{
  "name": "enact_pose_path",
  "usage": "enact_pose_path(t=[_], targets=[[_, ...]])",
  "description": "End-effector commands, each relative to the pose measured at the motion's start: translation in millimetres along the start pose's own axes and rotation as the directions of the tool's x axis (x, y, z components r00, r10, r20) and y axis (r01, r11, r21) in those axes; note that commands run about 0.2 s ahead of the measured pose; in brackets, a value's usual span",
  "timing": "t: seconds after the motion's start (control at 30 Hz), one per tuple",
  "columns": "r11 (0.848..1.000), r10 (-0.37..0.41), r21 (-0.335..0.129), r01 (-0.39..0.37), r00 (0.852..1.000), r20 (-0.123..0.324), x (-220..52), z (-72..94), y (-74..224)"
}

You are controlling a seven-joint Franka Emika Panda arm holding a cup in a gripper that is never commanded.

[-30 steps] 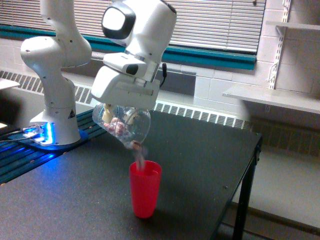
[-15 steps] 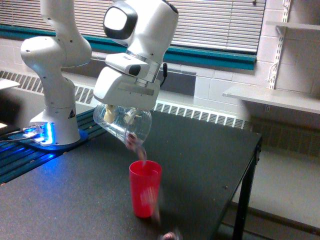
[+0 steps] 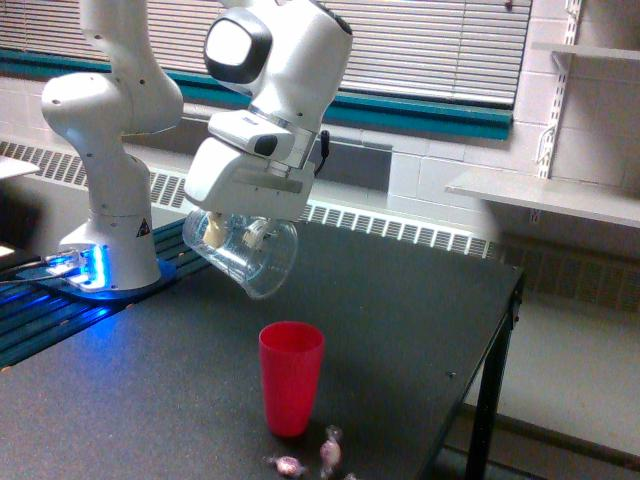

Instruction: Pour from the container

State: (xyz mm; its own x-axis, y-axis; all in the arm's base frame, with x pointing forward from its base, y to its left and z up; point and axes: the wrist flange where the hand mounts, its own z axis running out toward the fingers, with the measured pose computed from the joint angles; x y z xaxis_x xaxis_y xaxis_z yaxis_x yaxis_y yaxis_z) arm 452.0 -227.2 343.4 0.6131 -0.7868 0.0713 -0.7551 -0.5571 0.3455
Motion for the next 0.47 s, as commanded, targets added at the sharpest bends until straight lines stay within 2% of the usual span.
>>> enact_pose_path(t=[0.03, 0.47], targets=[[1.0, -0.019, 0.004, 0.019, 1.0, -0.024, -6.1, -8.1, -0.7], [0.999, -0.024, 0.043, 0.028, 0.996, -0.083, -6.0, -12.9, -4.0]])
